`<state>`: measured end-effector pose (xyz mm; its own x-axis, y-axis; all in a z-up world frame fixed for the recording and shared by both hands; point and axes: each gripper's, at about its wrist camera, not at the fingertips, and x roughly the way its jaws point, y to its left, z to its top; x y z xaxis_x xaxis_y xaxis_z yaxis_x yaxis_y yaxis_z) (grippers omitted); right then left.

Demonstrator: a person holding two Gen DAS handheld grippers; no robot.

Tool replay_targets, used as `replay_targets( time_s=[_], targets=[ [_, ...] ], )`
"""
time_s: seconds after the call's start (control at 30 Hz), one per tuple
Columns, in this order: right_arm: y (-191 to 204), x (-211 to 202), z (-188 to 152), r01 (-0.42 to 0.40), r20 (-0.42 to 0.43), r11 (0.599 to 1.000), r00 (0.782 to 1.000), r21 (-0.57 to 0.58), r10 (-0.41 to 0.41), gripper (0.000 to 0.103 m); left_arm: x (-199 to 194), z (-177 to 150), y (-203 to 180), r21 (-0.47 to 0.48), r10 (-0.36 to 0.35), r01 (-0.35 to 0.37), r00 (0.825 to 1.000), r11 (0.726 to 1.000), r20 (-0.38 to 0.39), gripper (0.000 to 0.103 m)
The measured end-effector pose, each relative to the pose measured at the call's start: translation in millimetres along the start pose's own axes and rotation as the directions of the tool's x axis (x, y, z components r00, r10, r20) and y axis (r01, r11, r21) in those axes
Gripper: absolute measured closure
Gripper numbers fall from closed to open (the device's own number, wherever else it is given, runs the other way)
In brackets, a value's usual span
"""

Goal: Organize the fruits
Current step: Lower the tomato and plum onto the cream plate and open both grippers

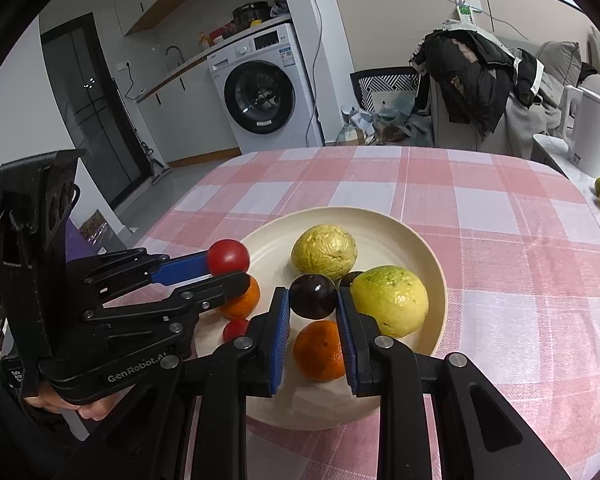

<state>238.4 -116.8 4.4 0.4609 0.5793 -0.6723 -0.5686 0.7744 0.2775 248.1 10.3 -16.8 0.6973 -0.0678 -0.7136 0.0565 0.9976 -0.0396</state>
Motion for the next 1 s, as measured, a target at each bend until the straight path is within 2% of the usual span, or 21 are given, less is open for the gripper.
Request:
replay_targets(
  time_s=[0.43, 0.67, 0.7, 0.77, 0.83, 0.87, 0.93, 0.97, 1.0],
  targets=[
    [-1, 15, -3, -0.004, -0.034, 1.0, 0.999, 0.01, 0.004, 0.079, 11, -3, -14, 0.048, 0.024, -0.024, 1.0, 0.999, 0.0, 0.077],
    [2, 12, -3, 0.035, -0.033, 0.999, 0.999, -0.005, -0.035, 0.077, 10, -3, -16, 0.051, 0.039, -0.039, 0.999, 0.998, -0.004, 0.077],
    [3, 9, -3, 0.037, -0.027, 0.999, 0.999, -0.011, -0.037, 0.076, 8, -3, -16, 0.05, 0.04, -0.04, 0.999, 0.998, -0.001, 0.077],
    [3, 1, -6, 0.047, -0.009, 0.999, 0.999, -0.022, -0.047, 0.065, 3, -4, -16, 0.046, 0.036, -0.037, 0.999, 0.998, 0.008, 0.076],
    [2, -8, -9, 0.063, 0.017, 0.998, 0.998, -0.026, -0.062, 0.062, -3, -5, -16, 0.039, 0.034, -0.034, 0.999, 0.999, 0.013, 0.073],
    [0, -14, -10, 0.07, 0.028, 0.997, 0.997, -0.022, -0.069, 0.059, -5, -6, -15, 0.036, 0.03, -0.031, 0.999, 0.999, 0.016, 0.068],
    [-2, -22, -13, 0.078, 0.042, 0.997, 0.996, -0.021, -0.077, 0.053, -13, -8, -15, 0.031, 0.027, -0.028, 0.999, 0.999, 0.027, 0.054],
    [-2, -27, -15, 0.093, 0.055, 0.995, 0.994, -0.025, -0.092, 0.051, -16, -9, -15, 0.028, 0.035, -0.036, 0.999, 0.999, 0.035, 0.043],
    [-2, -30, -16, 0.1, 0.062, 0.995, 0.993, -0.029, -0.098, 0.05, -20, -10, -16, 0.024, 0.045, -0.046, 0.998, 0.999, 0.047, 0.038]
  ],
)
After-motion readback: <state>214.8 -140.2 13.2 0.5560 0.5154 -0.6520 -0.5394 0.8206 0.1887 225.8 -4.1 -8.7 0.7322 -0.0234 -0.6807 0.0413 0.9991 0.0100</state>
